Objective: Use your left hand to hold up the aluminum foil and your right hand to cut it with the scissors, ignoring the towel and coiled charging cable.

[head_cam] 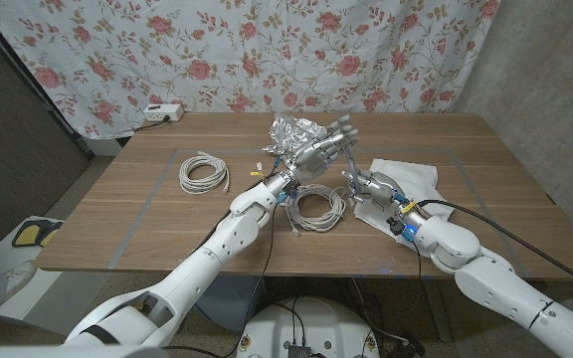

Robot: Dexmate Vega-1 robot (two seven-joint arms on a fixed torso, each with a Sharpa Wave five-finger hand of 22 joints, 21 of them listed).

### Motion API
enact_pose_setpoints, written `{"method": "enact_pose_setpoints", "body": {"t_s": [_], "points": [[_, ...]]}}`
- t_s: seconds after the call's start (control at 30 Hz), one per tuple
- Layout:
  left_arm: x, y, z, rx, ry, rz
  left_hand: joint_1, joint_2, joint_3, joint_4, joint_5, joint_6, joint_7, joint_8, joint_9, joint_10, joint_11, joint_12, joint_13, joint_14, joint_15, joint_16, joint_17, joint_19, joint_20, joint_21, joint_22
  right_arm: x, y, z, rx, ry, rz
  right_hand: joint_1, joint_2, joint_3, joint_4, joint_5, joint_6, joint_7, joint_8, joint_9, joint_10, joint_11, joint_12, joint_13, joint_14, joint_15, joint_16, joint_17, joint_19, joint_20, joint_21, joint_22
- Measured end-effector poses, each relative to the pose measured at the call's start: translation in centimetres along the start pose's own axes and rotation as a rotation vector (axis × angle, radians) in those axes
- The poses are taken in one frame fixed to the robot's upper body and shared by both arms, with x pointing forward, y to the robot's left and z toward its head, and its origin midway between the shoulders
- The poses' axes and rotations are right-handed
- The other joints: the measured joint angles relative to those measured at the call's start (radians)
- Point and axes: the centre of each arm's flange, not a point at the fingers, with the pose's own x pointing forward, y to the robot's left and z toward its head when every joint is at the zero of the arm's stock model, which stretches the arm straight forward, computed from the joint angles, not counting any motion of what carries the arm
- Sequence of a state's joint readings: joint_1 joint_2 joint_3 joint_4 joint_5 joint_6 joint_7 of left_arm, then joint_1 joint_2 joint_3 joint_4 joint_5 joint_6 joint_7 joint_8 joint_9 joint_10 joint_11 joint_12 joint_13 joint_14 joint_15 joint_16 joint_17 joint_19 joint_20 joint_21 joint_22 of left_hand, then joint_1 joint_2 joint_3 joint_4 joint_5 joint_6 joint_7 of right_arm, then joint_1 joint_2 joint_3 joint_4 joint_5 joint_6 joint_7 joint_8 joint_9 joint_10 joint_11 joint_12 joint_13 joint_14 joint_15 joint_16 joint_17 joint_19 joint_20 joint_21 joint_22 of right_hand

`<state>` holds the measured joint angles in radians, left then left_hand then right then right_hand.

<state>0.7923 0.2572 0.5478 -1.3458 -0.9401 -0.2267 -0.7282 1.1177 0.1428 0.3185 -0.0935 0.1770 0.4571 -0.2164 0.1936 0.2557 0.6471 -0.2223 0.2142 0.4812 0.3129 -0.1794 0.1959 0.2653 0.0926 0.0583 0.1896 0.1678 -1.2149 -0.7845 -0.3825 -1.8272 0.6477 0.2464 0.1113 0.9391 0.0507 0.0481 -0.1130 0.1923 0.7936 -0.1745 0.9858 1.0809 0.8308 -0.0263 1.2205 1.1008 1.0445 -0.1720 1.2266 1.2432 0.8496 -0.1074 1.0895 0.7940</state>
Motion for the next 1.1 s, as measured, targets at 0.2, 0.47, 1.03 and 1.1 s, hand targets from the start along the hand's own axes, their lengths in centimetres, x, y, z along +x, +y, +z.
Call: {"method": "enact_pose_setpoints", "body": {"t_s": [0.2, 0.47, 1.03, 1.1], "points": [[-0.2, -0.2, 0.1, 0.027, 0.010, -0.014, -0.124, -0.045, -0.065, 0.020, 0.000, -0.109, -0.004, -0.006, -0.033, -0.193, 0.035, -0.033, -0.061, -0.114, 0.014, -0.011, -0.046, -0.014, 0.018, 0.000, 0.001, 0.0, 0.1, 0.1, 0.014, -0.008, 0.009, 0.000, 0.000, 0.000, 0.000, 0.000, 0.000, 0.000, 0.002, 0.003, 0.001, -0.001, 0.043, 0.091, -0.012, 0.003, 0.028, 0.000, -0.004, 0.004, 0.012, -0.008], [-0.4, -0.5, 0.3, 0.048, 0.018, -0.058, -0.237, -0.098, -0.143, 0.030, 0.005, -0.315, 0.019, -0.018, -0.060, -0.512, 0.136, -0.033, -0.144, -0.312, 0.138, -0.019, -0.075, -0.058, 0.071, -0.004, 0.002, -0.1, 0.1, 0.1, 0.038, -0.014, 0.017, -0.010, -0.003, 0.000, 0.000, 0.000, 0.000, 0.000, 0.004, 0.001, 0.001, -0.009, 0.193, 0.135, -0.017, 0.008, 0.054, 0.000, -0.009, 0.002, 0.021, -0.021], [-2.6, 0.4, 2.6, 0.096, -0.016, -0.050, -0.267, -0.105, -0.162, 0.039, 0.005, -0.294, 0.014, 0.000, -0.061, -0.567, 0.146, -0.028, -0.166, -0.376, 0.163, -0.022, -0.079, -0.084, 0.076, -0.006, 0.002, -0.7, -0.2, 0.3, 0.136, -0.017, 0.017, -0.030, -0.007, -0.011, 0.011, 0.000, 0.007, -0.007, 0.004, -0.011, 0.011, -0.028, 0.246, 0.135, -0.035, 0.012, 0.106, -0.003, -0.009, 0.002, 0.053, -0.048], [-2.6, 0.4, 2.7, 0.097, -0.022, -0.045, -0.267, -0.105, -0.162, 0.039, 0.005, -0.284, 0.014, 0.000, -0.061, -0.567, 0.146, -0.025, -0.168, -0.376, 0.163, -0.022, -0.079, -0.084, 0.076, -0.006, 0.002, -0.7, -0.2, 0.4, 0.135, -0.020, 0.018, -0.034, -0.011, -0.011, 0.011, 0.000, 0.007, -0.007, 0.004, -0.012, 0.032, -0.046, 0.261, 0.135, -0.037, 0.013, 0.117, -0.003, -0.009, 0.003, 0.056, -0.056]]}}
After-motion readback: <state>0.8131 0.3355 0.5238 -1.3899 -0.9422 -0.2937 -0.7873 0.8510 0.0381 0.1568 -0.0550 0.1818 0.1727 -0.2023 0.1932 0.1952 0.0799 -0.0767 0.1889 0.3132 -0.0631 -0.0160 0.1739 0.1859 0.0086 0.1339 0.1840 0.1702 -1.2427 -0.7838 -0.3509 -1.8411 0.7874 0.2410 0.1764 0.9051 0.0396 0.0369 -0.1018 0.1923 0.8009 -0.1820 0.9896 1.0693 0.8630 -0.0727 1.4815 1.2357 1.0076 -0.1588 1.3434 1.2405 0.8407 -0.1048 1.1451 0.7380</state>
